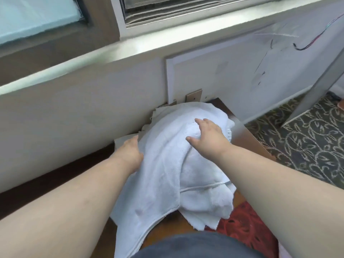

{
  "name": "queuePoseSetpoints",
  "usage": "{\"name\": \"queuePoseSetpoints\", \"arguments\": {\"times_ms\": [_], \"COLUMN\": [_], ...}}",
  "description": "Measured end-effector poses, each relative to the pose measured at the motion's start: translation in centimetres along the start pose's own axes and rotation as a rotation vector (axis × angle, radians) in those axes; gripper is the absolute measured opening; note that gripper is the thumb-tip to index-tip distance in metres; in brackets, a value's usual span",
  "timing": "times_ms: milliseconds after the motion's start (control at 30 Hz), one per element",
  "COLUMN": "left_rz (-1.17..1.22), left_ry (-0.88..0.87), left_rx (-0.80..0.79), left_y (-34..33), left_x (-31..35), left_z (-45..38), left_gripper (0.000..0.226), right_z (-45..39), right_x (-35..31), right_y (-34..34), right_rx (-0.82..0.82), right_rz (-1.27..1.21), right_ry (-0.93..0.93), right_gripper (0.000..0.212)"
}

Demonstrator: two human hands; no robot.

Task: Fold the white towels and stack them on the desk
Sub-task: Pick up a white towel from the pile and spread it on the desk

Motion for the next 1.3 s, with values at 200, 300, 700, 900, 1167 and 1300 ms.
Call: {"name": "queuePoseSetpoints", "arguments": {"times_ms": [200,300,700,900,1167,1300], "left_rz": [-0.012,0.007,0.176,0.294,0.109,0.088], "left_ry": [0.045,0.090,0.239,0.221,0.183,0.186], "left_rx": [-0.148,-0.125,0.104,0.438,0.591,0.713], "left_y": [-1.1,-1.7,-1.1,0.5,2.7,4.1], "left_x": [2.6,2.8,2.3,2.6,-1.3,-5.0], "left_z": [-4.4,-5.3,-2.2,1.9,8.5,13.7], "left_gripper": [0.088,0.079,0.016,0.007,0.051,0.051], "right_z": [-7.9,-9.9,-11.0,-6.3,-1.7,1.6], "right_x": [1.3,2.4,3.3,0.1,-8.2,-11.9], "right_y": [1.5,1.3,0.9,0.0,-0.7,-1.9], "right_rx": [-0.157,-0.261,-0.160,0.097,0.058,0.066], "right_rz": [0.077,0.086,0.033,-0.304,-0.473,-0.507], "right_ry": [0.017,-0.065,-0.009,0.073,0.348,0.432], "right_gripper": [0.076,0.088,0.013,0.003,0.010,0.013]}}
Point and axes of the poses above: each hand's wrist, its own z-axis away from the middle knuckle, its own y-axis out of the back of the hand, x = y × z, the point moved 2 cm from there along -z, towards the middle knuckle, and after that the axes turned 4 degrees about -x, right-handed, at the moved point
